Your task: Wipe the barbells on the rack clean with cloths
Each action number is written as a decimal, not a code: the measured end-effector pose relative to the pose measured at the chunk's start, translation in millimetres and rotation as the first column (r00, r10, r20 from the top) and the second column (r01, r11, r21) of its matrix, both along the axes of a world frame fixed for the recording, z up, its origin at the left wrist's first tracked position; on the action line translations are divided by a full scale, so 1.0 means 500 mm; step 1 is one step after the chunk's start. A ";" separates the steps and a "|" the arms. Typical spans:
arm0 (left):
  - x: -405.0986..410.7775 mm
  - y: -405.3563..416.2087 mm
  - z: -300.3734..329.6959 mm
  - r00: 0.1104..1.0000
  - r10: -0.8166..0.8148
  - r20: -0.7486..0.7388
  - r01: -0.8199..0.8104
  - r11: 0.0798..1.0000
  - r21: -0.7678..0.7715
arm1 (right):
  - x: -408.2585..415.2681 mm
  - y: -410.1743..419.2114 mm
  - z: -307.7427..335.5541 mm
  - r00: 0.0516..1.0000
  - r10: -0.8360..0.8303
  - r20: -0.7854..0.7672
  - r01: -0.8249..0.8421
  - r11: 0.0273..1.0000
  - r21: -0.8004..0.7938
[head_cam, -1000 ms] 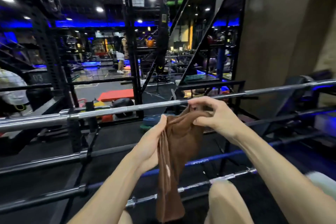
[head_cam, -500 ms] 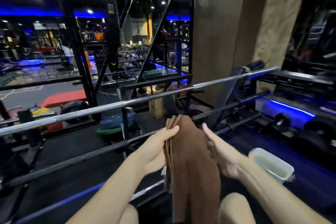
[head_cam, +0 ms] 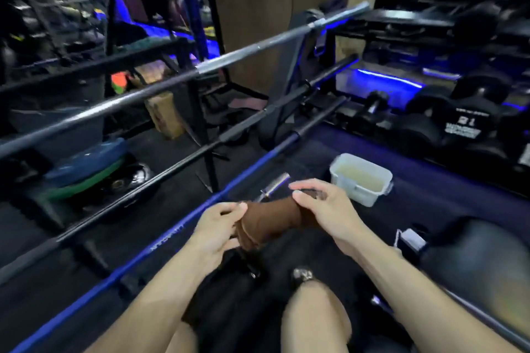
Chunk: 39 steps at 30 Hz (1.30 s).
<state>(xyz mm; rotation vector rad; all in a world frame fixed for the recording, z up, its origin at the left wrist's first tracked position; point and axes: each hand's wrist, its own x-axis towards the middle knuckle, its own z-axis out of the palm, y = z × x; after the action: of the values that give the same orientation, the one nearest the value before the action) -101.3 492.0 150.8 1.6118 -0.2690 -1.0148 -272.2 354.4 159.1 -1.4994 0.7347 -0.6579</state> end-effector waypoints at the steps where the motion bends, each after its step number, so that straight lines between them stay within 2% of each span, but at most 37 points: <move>1: 0.004 -0.030 -0.018 0.999 0.035 -0.012 -0.035 0.999 -0.006 | 0.000 -0.021 -0.015 0.999 0.010 -0.051 -0.012 0.999 -0.036; 3: 0.016 -0.088 -0.053 0.998 -0.014 -0.053 0.012 0.999 -0.043 | -0.002 -0.070 -0.047 0.982 0.054 -0.184 -0.063 0.997 -0.042; 5: 0.029 -0.149 -0.087 0.970 -0.239 -0.037 0.236 0.969 -0.075 | -0.008 -0.132 -0.084 0.919 0.113 -0.378 -0.142 0.989 -0.049; 7: 0.038 -0.218 -0.133 0.873 -0.481 0.078 0.484 0.875 -0.015 | -0.009 -0.197 -0.127 0.820 0.134 -0.557 -0.209 0.975 -0.073; 9: 0.041 -0.302 -0.185 0.715 -0.643 0.274 0.622 0.764 0.171 | 0.000 -0.263 -0.182 0.718 0.133 -0.683 -0.270 0.958 -0.098; 11: 0.040 -0.396 -0.246 0.481 -0.751 0.452 0.640 0.653 0.404 | 0.012 -0.329 -0.240 0.625 0.094 -0.775 -0.322 0.935 -0.146; 12: 0.037 -0.439 -0.276 0.399 -0.765 0.505 0.610 0.633 0.477 | 0.015 -0.361 -0.271 0.588 0.064 -0.806 -0.333 0.927 -0.170; 17: 0.036 -0.615 -0.413 0.236 -0.774 0.587 0.583 0.596 0.552 | 0.005 -0.512 -0.404 0.509 -0.064 -0.859 -0.287 0.928 -0.239; 19: 0.044 -0.677 -0.460 0.271 -0.792 0.547 0.632 0.575 0.520 | -0.005 -0.564 -0.452 0.518 -0.092 -0.850 -0.219 0.947 -0.236; 20: 0.049 -0.706 -0.479 0.333 -0.794 0.508 0.669 0.579 0.467 | -0.015 -0.591 -0.473 0.550 -0.078 -0.831 -0.173 0.963 -0.206; 21: 0.051 -0.733 -0.494 0.437 -0.784 0.441 0.698 0.605 0.384 | -0.026 -0.618 -0.492 0.618 -0.057 -0.784 -0.099 0.984 -0.149; 22: 0.054 -0.743 -0.495 0.560 -0.748 0.356 0.700 0.657 0.280 | -0.036 -0.628 -0.494 0.722 -0.049 -0.691 0.018 0.998 -0.052; 23: 0.053 -0.773 -0.506 0.682 -0.688 0.248 0.666 0.725 0.178 | -0.047 -0.657 -0.503 0.843 -0.077 -0.533 0.153 0.983 0.100; 24: 0.049 -0.797 -0.513 0.776 -0.614 0.145 0.604 0.789 0.108 | -0.053 -0.676 -0.506 0.914 -0.129 -0.385 0.246 0.930 0.273; 25: 0.042 -0.820 -0.524 0.836 -0.548 0.035 0.544 0.836 0.074 | -0.060 -0.696 -0.517 0.943 -0.177 -0.281 0.290 0.851 0.438; 26: 0.034 -0.843 -0.539 0.858 -0.507 -0.075 0.512 0.856 0.076 | -0.065 -0.712 -0.533 0.948 -0.196 -0.251 0.306 0.779 0.548; 28: 0.014 -0.879 -0.575 0.830 -0.514 -0.215 0.548 0.825 0.142 | -0.074 -0.731 -0.580 0.937 -0.154 -0.314 0.330 0.689 0.645; 30: -0.008 -0.897 -0.621 0.797 -0.564 -0.216 0.603 0.762 0.237 | -0.087 -0.745 -0.635 0.898 -0.123 -0.422 0.394 0.651 0.648; 32: -0.030 -0.915 -0.664 0.809 -0.554 -0.195 0.586 0.747 0.314 | -0.104 -0.758 -0.680 0.857 -0.161 -0.490 0.477 0.608 0.635; 37: -0.066 -0.967 -0.737 0.874 -0.423 -0.238 0.485 0.779 0.397 | -0.128 -0.796 -0.752 0.790 -0.299 -0.536 0.606 0.516 0.605; 39: -0.075 -0.975 -0.753 0.854 -0.448 -0.265 0.520 0.740 0.426 | -0.133 -0.805 -0.772 0.770 -0.351 -0.533 0.635 0.504 0.586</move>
<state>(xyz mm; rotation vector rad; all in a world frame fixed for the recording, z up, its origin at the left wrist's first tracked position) -138.6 4.6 -225.8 1.9548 -0.3694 -1.7090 -338.9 -47.9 -227.1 -0.5881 1.5568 -0.4089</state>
